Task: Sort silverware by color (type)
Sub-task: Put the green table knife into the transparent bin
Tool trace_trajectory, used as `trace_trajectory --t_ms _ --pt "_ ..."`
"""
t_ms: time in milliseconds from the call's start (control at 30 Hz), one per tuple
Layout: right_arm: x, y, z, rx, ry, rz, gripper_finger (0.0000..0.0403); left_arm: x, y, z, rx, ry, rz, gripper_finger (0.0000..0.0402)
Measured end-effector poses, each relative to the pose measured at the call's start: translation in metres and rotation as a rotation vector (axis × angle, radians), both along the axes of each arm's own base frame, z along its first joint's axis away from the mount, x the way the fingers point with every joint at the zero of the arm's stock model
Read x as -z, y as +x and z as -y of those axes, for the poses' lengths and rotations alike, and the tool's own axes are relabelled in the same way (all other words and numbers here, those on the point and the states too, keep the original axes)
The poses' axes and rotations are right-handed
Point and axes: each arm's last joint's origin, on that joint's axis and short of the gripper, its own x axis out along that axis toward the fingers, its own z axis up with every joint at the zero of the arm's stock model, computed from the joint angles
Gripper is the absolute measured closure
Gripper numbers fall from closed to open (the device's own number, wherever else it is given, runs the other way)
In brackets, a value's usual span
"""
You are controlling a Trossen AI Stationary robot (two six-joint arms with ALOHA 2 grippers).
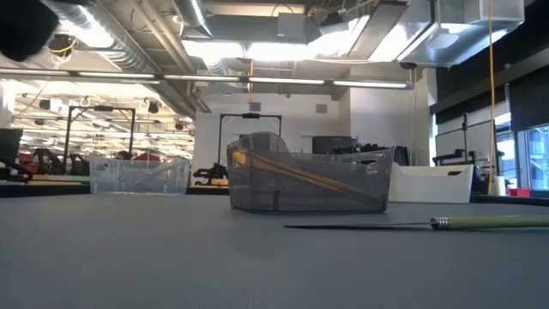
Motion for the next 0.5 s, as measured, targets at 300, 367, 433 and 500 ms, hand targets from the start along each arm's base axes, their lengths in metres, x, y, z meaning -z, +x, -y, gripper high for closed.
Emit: trace_trajectory --t_ms 300,367,433,500 --pt "0.006 0.002 -0.001 0.031 0.012 -0.039 0.0249 0.014 -0.012 0.010 -0.176 0.069 -0.016 0.0234" --pt "0.010 0.003 -0.002 0.033 0.004 -0.047 0.0249 0.021 -0.015 0.011 -0.188 0.074 -0.053 0.0234" --pt "0.012 0.004 -0.002 0.034 0.001 -0.050 0.0249 0.028 -0.017 0.010 -0.203 0.091 -0.073 0.0234" --pt "0.013 0.004 -0.003 0.035 0.000 -0.050 0.0249 0.032 -0.018 0.009 -0.211 0.104 -0.082 0.0234"
